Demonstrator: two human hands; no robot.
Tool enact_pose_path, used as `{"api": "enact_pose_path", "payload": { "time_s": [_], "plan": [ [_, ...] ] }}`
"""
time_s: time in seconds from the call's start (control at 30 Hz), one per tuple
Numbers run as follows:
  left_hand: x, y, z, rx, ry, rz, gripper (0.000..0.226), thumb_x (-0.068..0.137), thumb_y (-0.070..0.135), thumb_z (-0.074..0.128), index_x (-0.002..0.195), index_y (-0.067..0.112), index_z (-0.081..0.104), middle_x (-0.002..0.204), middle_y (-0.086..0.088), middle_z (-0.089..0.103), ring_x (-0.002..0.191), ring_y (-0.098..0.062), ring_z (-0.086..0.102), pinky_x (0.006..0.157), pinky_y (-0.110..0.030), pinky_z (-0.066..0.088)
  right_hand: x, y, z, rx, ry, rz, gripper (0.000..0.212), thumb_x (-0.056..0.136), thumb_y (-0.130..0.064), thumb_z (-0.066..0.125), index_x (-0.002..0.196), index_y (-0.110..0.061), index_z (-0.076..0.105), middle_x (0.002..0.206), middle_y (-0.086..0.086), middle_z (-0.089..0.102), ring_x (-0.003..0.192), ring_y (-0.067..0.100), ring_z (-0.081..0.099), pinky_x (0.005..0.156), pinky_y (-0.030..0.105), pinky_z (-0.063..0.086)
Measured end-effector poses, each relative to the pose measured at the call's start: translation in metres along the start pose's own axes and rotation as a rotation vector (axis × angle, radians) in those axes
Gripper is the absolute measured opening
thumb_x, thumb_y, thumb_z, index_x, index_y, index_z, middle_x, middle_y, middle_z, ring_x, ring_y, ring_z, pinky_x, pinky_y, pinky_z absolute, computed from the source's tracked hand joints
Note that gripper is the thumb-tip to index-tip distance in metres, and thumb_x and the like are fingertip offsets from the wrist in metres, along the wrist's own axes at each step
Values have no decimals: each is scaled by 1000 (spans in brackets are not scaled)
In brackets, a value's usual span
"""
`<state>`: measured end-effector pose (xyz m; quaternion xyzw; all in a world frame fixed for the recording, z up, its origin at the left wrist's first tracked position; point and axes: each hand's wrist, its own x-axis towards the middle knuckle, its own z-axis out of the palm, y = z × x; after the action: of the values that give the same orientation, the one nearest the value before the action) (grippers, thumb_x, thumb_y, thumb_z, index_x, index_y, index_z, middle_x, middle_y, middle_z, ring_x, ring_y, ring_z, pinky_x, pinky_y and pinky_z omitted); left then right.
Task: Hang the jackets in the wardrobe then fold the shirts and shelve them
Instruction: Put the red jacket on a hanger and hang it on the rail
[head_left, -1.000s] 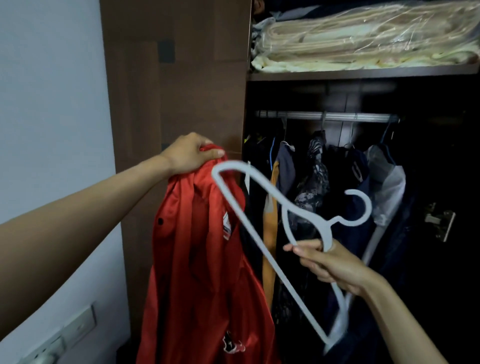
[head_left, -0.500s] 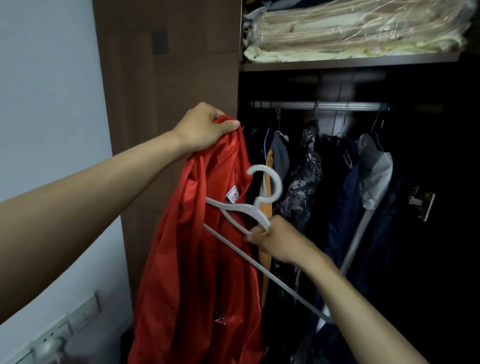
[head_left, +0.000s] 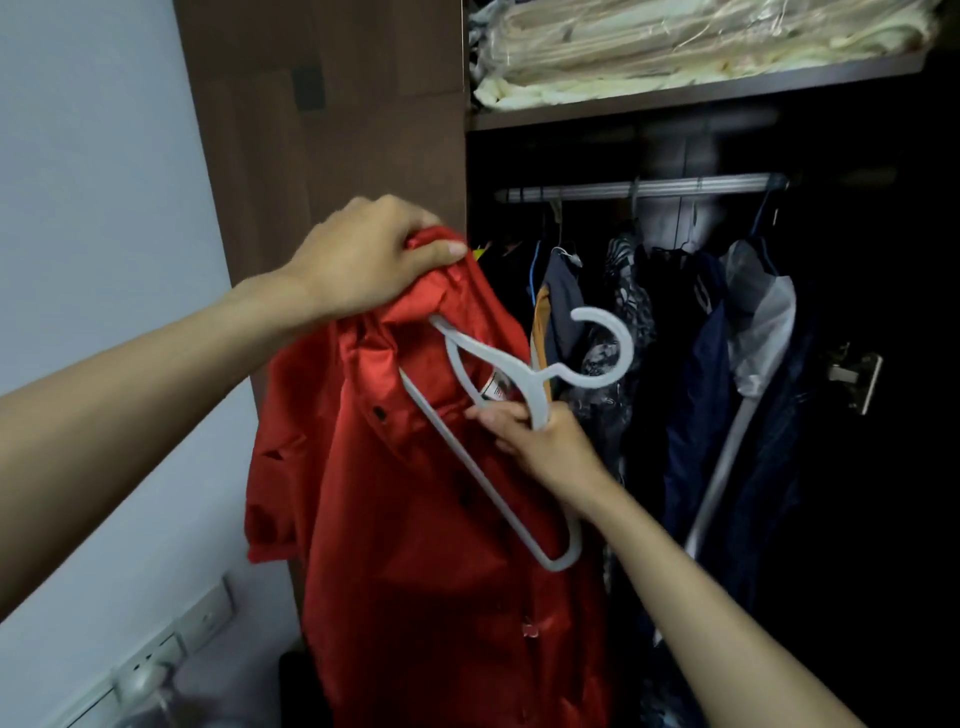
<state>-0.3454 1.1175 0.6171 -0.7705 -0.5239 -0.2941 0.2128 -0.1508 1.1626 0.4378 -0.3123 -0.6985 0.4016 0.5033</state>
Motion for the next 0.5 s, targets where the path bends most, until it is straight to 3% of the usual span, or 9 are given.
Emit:
{"api": "enact_pose_path", "payload": {
  "time_s": [0.03,0.1,0.2,0.27,0.37,0.43,0.5],
  "plan": [
    [-6,-3,-1,90,-46,27,43,93,70,44,100,35,67,98,2,71,101,-30,65,86,-44,52,-1,-4,-10,36,2,5,18,99,-8,62,110,-4,75,69,-18,73,62,-9,64,58,7,46],
    [-12,-5,2,240,-75,159,57,91,79,29,105,38,66,105,3,67,107,-31,60,91,-48,47,-4,-11,-25,44,-34,33,19,100,-9,62,110,0,75,48,-14,58,37,-1,43,41,7,31],
    [-13,2,9,294,-106,245,50,96,71,30,109,37,64,111,2,68,109,-31,60,88,-42,41,-6,-10,-35,21,-86,69,23,98,-17,65,109,1,77,47,-7,44,36,2,25,37,13,19],
    [-14,8,11,245,-175,225,39,96,67,35,110,42,61,112,3,72,109,-30,64,82,-40,44,-8,-8,-42,7,-94,80,25,98,-21,67,108,-2,78,49,-4,41,37,3,25,38,14,20],
    [-19,15,22,242,-240,219,43,92,70,31,106,43,61,108,9,72,109,-27,65,83,-40,47,-14,-7,-48,-15,-119,70,24,97,-24,68,105,-4,79,52,2,45,38,5,28,39,15,22],
    [-19,17,26,245,-220,182,48,91,71,31,102,39,65,104,7,73,107,-27,65,81,-39,48,-17,-7,-50,-63,-123,63,23,95,-26,72,101,-5,80,56,6,53,41,8,37,43,18,29],
    [-16,12,29,213,-206,95,51,92,71,35,99,34,69,101,5,74,105,-28,66,83,-41,51,-18,-9,-50,-197,-37,51,31,86,-41,80,98,-13,77,70,3,63,56,13,53,56,28,42]
  ]
}}
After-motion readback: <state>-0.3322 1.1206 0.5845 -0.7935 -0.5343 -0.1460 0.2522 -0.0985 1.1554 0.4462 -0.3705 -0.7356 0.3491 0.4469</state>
